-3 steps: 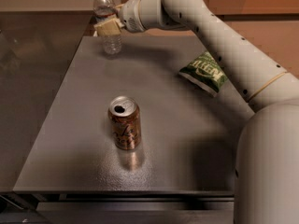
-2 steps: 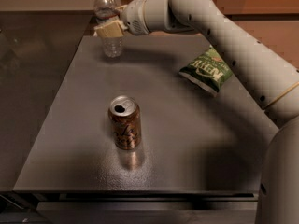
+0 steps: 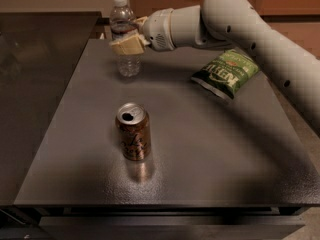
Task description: Move water bottle near orange can
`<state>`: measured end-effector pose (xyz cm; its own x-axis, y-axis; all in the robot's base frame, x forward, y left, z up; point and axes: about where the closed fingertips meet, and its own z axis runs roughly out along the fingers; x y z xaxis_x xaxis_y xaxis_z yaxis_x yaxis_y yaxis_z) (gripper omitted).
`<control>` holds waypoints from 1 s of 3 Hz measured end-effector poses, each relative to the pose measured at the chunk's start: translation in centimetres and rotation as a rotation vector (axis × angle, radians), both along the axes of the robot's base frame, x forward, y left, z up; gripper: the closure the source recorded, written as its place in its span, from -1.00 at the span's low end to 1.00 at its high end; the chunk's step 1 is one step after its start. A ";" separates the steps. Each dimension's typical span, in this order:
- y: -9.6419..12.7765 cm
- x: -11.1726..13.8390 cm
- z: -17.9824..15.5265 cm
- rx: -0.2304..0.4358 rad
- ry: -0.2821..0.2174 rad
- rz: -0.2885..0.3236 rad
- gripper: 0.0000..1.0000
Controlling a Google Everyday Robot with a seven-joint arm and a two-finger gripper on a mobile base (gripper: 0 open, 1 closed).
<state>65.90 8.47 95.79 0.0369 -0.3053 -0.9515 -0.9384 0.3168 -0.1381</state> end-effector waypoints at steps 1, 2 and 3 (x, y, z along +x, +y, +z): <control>-2.0 -2.5 -1.1 -0.026 0.040 0.018 1.00; -3.7 -4.9 -2.0 -0.048 0.056 0.046 1.00; -4.8 -6.8 -2.4 -0.057 0.041 0.083 1.00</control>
Offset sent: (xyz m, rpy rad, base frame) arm -0.0774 -0.0672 -0.0295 -0.0769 0.0694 0.0700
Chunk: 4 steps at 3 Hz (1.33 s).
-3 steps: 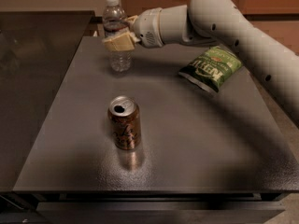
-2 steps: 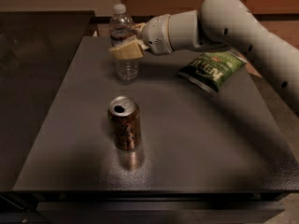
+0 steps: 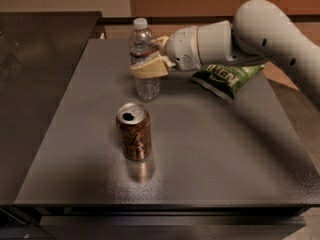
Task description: Move water bottle near orange can
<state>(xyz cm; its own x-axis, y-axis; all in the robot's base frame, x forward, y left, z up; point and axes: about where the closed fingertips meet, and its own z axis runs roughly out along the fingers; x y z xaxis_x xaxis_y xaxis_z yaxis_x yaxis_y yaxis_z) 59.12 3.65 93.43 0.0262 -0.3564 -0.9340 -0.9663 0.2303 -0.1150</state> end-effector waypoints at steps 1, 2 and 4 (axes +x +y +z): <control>-1.4 -3.3 -0.5 0.028 -0.043 0.066 1.00; -1.4 -3.3 -0.5 0.028 -0.043 0.066 1.00; -1.1 -5.2 -0.1 0.011 -0.036 0.115 1.00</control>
Offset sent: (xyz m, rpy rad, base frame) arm -0.0496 -0.0268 -0.0075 0.0560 -0.0478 0.0922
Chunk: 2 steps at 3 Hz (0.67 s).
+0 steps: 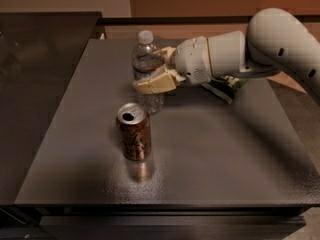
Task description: Move water bottle near orange can
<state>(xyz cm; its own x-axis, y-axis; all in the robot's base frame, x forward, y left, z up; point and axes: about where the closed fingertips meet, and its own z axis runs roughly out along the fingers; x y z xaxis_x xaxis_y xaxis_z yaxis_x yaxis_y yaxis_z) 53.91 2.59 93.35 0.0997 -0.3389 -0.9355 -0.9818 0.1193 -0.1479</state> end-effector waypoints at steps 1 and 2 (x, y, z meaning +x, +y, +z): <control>-0.9 -1.8 -0.5 -0.005 0.015 0.034 1.00; -2.0 -3.3 -0.8 -0.006 0.027 0.061 1.00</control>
Offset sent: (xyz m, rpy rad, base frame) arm -0.0506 -0.0398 -0.0111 -0.0066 0.0425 0.0852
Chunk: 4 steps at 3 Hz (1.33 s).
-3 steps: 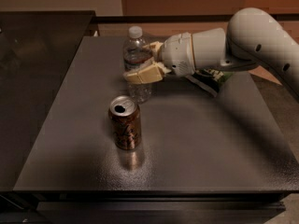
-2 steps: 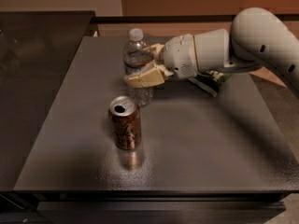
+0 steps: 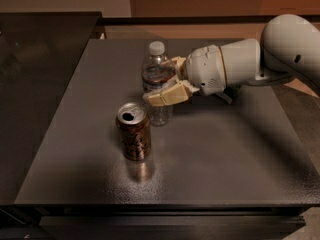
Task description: Move water bottle near orange can
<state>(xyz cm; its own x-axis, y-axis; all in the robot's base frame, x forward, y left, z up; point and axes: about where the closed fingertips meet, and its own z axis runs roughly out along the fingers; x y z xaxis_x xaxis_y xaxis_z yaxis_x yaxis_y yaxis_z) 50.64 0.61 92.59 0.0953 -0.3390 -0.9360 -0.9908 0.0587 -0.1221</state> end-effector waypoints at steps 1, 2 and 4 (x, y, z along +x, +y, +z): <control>-1.0 -0.9 0.0 0.004 0.004 0.017 1.00; -1.6 -1.6 -0.1 0.007 0.023 0.038 1.00; -2.3 -3.3 -0.9 0.012 0.080 0.115 1.00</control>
Offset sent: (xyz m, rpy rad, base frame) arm -0.0225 -0.0299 -0.0024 0.0112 0.0491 0.0548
